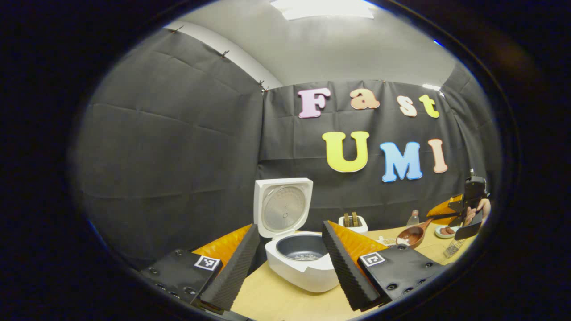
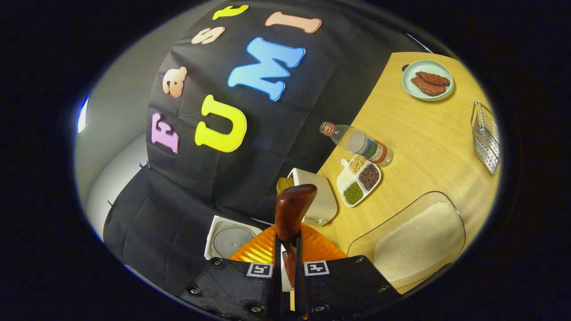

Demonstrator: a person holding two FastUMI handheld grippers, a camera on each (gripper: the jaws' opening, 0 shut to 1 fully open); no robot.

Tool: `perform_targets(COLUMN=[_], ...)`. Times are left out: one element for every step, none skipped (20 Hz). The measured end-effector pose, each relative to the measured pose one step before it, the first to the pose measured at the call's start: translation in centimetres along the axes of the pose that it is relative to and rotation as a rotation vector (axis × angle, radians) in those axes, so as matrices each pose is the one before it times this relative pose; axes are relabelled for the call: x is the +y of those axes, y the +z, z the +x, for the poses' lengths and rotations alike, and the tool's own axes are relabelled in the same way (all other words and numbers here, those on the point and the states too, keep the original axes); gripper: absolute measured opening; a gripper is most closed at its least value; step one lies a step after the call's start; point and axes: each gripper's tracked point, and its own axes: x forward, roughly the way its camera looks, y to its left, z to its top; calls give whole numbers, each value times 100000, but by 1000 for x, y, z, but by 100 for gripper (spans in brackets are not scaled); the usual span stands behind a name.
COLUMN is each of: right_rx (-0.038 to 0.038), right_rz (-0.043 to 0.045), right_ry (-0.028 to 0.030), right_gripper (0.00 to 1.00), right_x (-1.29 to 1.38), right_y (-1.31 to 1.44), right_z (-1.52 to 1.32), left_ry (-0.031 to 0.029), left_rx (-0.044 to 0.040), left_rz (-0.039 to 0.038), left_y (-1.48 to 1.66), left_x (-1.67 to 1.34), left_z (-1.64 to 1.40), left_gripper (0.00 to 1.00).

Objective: Close the left gripper, press the button to open the rice cooker; take a wooden spoon from the chopstick holder with the right hand, scoop a spoonful of rice and pour it into the rice cooker, then put the wooden spoon back into the chopstick holder.

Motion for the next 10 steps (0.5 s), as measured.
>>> perform_targets(right_rx=[837, 690, 888, 969, 1047, 639, 814, 760, 775, 1036], right_rz=[-930, -906, -1200, -1758, -1763, -1339, -943, -527, -860, -1229], right_ry=[854, 1001, 868, 1031, 789, 996, 1026, 1327, 988, 959], right_gripper=[11, 11, 11, 11, 11, 11, 11, 11, 11, 11], right_x=[811, 873, 839, 826, 772, 803, 779, 765, 696, 732], right_y=[-309, -327, -411, -417, -425, -380, -384, -444, -430, -545], right_z=[776, 590, 751, 646, 839, 655, 846, 754, 959, 695], left_ry=[1347, 1315, 1231, 1374, 1270, 1180, 919, 961, 1107, 1130], left_rx=[377, 521, 517, 575, 426, 151, -8, 106, 80, 159], left_rz=[-682, -420, -93, 189, 518, 521, 247, 41, 53, 25], left_y=[-228, -341, -277, -363, -167, -46, -61, 20, -4, -33], left_x=[652, 554, 659, 629, 582, 560, 515, 502, 555, 516], left_z=[-66, -265, -157, -214, -157, -173, -208, -85, -213, -196], left_gripper=[100, 100, 91, 98, 98, 98, 98, 98, 98, 98])
